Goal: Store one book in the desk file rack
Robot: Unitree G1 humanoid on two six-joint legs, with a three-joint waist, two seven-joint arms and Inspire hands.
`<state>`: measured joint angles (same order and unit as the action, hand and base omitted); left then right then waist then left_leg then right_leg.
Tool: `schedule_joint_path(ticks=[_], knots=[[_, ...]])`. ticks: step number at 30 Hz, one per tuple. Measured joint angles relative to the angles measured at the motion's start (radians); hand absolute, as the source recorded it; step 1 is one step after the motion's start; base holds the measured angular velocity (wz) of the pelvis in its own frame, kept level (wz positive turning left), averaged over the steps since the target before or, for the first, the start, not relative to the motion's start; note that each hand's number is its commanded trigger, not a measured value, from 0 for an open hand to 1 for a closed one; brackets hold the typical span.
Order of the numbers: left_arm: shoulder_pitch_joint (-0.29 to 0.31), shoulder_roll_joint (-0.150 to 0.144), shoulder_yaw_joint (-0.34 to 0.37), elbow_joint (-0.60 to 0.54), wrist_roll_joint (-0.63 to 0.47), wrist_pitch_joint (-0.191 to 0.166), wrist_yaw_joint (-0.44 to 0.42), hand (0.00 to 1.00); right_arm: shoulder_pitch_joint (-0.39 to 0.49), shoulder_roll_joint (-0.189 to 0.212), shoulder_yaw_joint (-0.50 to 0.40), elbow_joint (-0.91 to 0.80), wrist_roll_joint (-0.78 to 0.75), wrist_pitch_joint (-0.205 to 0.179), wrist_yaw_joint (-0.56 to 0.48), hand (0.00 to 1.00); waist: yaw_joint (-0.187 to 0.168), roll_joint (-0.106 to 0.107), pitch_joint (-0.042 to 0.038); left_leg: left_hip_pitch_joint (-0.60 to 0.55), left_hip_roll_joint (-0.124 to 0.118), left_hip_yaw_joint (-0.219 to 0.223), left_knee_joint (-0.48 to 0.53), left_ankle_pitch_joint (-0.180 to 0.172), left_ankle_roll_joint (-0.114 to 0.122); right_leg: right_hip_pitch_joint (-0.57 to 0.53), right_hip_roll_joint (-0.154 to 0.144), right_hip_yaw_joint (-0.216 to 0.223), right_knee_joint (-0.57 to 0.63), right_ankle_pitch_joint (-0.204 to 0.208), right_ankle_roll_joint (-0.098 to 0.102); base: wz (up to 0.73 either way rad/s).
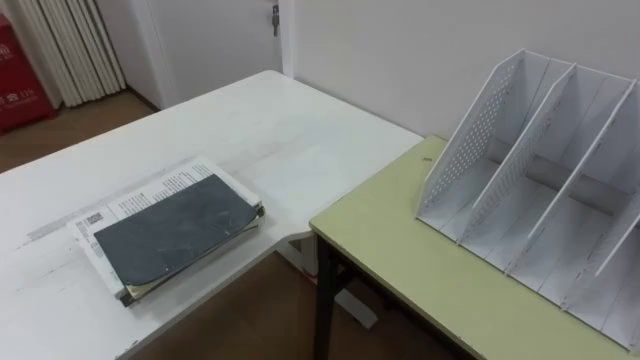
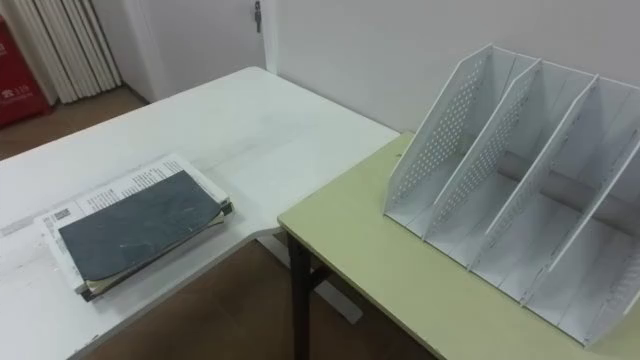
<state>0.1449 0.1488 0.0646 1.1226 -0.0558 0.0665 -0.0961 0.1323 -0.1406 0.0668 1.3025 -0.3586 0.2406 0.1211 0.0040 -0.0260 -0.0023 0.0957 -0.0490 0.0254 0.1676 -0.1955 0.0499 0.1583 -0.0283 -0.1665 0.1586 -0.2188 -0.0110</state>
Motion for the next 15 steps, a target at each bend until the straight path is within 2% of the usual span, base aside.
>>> schedule_joint_path(ticks=[15], knots=[[0.000, 0.008, -0.003, -0.003, 0.001, 0.002, -0.027, 0.00, -0.007, -0.004, 0.000, -0.022, -0.002, 0.000, 0.013, 0.00, 0.000, 0.000, 0.0005, 0.000, -0.001, 0.001, -0.001, 0.000, 0.000, -0.001, 0.000, 0.001, -0.004, -0.002, 0.001, 0.00]])
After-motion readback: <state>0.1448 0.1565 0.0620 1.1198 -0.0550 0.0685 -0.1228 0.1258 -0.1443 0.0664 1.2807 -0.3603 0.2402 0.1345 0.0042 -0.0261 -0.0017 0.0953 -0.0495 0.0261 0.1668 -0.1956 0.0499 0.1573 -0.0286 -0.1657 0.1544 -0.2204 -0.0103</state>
